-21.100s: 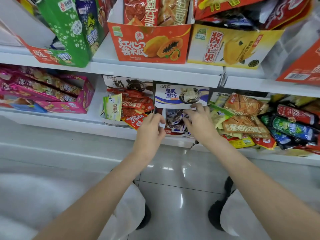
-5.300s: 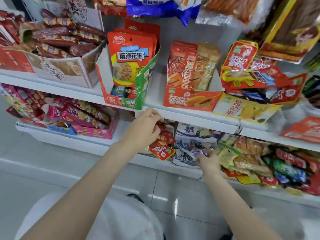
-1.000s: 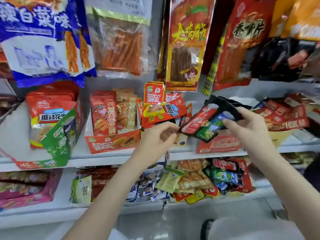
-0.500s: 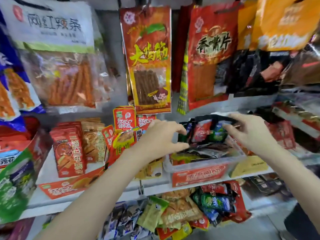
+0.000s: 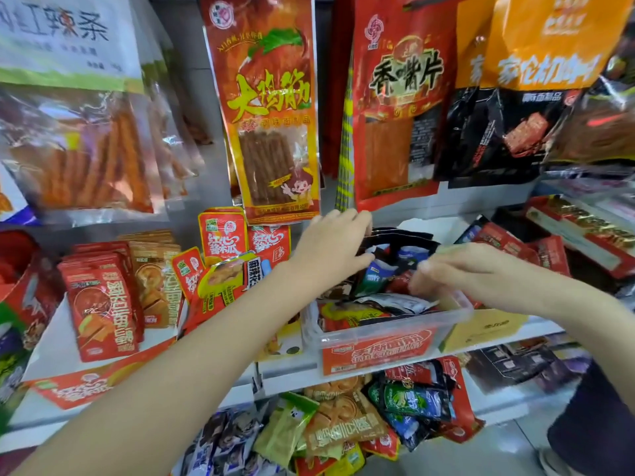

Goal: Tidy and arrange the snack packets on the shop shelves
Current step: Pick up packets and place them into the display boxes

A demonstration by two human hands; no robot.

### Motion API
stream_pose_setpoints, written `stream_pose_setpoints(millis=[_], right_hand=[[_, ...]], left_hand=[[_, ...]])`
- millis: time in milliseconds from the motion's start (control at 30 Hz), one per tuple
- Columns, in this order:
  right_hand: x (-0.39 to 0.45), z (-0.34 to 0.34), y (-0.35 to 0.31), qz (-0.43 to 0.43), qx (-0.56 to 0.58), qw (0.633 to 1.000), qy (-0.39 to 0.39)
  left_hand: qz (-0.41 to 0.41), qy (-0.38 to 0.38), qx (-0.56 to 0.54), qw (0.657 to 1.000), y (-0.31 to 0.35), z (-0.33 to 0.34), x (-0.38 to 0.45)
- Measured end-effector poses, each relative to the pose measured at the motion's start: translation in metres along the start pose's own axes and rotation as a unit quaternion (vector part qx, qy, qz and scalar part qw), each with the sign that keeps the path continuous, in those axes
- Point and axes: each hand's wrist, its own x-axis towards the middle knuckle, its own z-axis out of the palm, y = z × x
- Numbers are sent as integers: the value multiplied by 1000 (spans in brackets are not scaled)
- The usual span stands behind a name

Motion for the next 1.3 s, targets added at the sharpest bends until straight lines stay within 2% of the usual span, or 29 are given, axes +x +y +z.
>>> stream_pose_setpoints(millis=[67, 133, 233, 333, 400, 433, 500, 600, 667, 733, 800, 900, 967, 1067, 1133, 1200, 1300], right_hand=[[22, 5, 0, 24, -141, 988, -58], [43, 12, 2, 50, -248, 958, -134], [65, 24, 8, 75, -328, 915, -224], [66, 25, 10, 71, -304, 926, -214], [58, 17, 6, 61, -232, 957, -165], [54, 11, 4, 62, -185, 973, -124], [47, 3, 2, 62, -104, 993, 2], [39, -3, 4, 62, -64, 979, 183], [31, 0, 5, 43, -55, 972, 226], [24, 3, 8, 38, -12, 968, 248], [16, 6, 6, 40, 58, 962, 265], [3, 10, -6, 26, 138, 945, 294], [-6, 15, -20, 6, 235, 927, 291], [-16, 26, -46, -34, 373, 901, 219], [-18, 42, -62, -39, 401, 904, 143], [-18, 65, -70, -35, 400, 912, 81], [-20, 114, -73, 10, 403, 915, 21]], left_hand=[[-19, -21, -9, 1000, -2, 1, 4], [-40, -50, 1, 998, -3, 0, 4], [-59, -124, 46, 990, -8, -5, 0], [-62, -261, 85, 959, -15, -6, -4], [-79, -354, 103, 926, -17, -2, -4], [-83, -374, 114, 917, -18, 1, -5], [-82, -348, 125, 925, -21, 6, -7], [-82, -265, 88, 957, -22, 0, -6], [-83, -190, 39, 977, -21, -13, -6], [-96, -100, -57, 989, -21, -30, -8], [-112, -23, -153, 982, -21, -48, -16], [-126, 76, -239, 960, -28, -67, -39], [-145, 133, -291, 936, -34, -77, -59], [-156, 162, -316, 922, -38, -89, -97], [-141, 127, -279, 941, -37, -90, -126], [-124, 57, -237, 962, -37, -82, -157], [-146, -22, -260, 954, -45, -55, -210]])
